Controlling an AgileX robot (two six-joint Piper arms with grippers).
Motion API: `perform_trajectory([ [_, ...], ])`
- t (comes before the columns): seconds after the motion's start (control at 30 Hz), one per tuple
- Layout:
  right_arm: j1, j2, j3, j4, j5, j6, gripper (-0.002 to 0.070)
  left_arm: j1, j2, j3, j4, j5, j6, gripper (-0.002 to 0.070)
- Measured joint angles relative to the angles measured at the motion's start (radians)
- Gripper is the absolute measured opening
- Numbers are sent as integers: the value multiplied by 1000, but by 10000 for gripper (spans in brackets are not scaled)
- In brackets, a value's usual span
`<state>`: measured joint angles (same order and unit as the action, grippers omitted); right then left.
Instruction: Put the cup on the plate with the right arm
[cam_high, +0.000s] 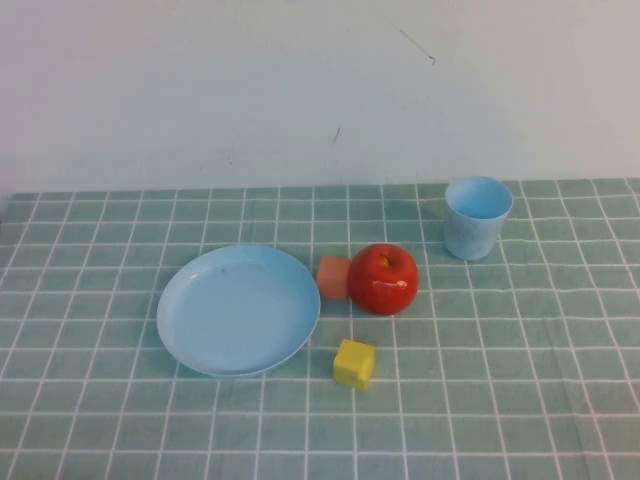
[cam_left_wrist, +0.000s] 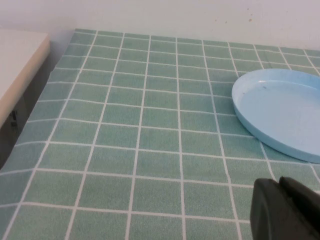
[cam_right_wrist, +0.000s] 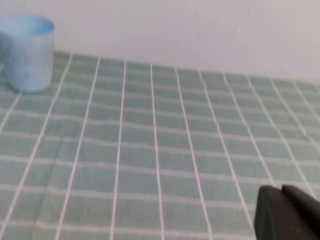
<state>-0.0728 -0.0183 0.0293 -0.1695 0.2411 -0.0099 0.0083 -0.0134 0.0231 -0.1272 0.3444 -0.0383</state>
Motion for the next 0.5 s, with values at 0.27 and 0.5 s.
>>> perform_trajectory([
  [0.27, 0, 0, 0, 0, -150, 0, -2, 0, 0, 0, 0, 0, 0, -3],
  [0.5, 0, 0, 0, 0, -150, 0, -2, 0, 0, 0, 0, 0, 0, -3],
])
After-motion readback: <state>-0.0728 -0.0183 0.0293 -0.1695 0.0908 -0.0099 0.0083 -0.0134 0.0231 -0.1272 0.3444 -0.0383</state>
